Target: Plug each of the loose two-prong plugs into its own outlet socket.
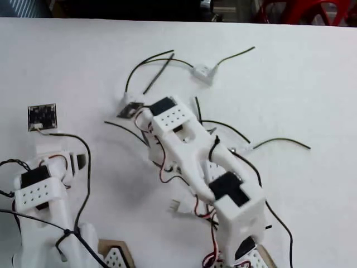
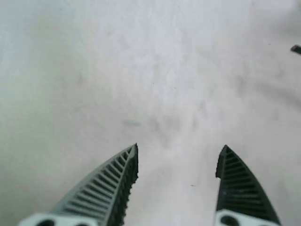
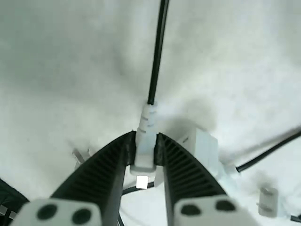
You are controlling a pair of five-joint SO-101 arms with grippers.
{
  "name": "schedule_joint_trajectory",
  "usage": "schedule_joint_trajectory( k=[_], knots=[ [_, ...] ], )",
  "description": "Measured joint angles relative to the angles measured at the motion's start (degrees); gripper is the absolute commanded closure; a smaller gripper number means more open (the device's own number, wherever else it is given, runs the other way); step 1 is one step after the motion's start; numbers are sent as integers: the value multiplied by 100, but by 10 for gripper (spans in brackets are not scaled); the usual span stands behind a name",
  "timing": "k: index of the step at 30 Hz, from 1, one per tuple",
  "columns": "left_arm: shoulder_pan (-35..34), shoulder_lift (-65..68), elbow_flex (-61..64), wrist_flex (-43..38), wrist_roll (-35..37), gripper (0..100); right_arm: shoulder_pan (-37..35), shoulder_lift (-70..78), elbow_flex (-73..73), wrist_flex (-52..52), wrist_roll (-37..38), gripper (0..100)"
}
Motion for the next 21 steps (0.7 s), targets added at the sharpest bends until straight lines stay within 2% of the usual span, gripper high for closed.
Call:
schedule_joint_trajectory(
  k=[6,12,21],
  knots=[
    [0,0,0,0,0,729,-97,-1380,0,519,9,981],
    [26,0,0,0,0,729,-158,-2743,290,598,0,981],
    [668,-352,-44,114,0,729,-141,-5011,1714,-360,-387,981]
  ],
)
